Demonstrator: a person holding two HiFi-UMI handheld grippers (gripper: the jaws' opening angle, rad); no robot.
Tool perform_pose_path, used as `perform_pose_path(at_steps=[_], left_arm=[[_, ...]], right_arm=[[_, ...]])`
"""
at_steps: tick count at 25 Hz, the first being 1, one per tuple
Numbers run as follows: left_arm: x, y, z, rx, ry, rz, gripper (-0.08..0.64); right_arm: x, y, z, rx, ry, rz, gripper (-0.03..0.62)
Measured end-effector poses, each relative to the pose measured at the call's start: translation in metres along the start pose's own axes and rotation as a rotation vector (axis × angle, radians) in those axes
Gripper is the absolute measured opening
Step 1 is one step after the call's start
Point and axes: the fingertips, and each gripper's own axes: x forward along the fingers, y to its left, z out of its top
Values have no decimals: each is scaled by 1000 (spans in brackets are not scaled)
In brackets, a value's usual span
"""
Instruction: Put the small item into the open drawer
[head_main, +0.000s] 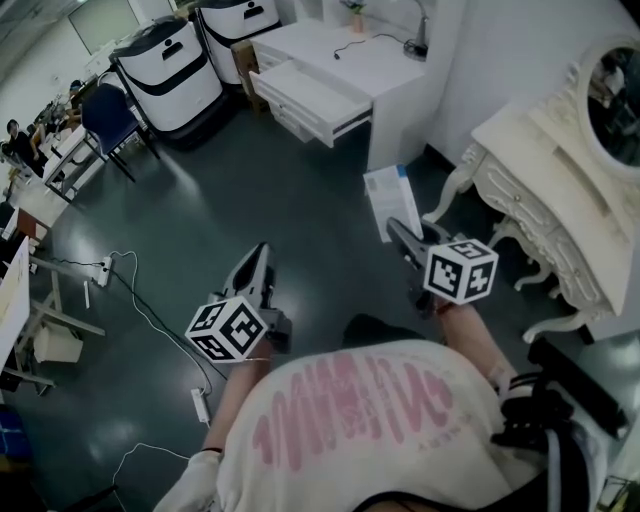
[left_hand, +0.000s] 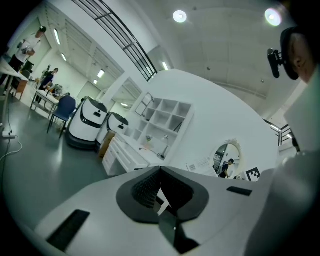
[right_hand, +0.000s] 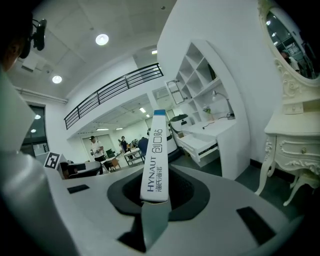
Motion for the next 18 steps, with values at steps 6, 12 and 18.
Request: perform_pose_path(at_steps=[6, 12, 18], left_arm=[[6, 27, -16, -36, 33, 41, 29], [48, 61, -4, -37, 54, 59, 29], [122, 87, 27, 7, 33, 76, 29]], right_arm=[[22, -8, -10, 15, 34, -9, 89], [79, -30, 1, 14, 42, 1, 89], [153, -78, 34, -7, 65, 11, 89]])
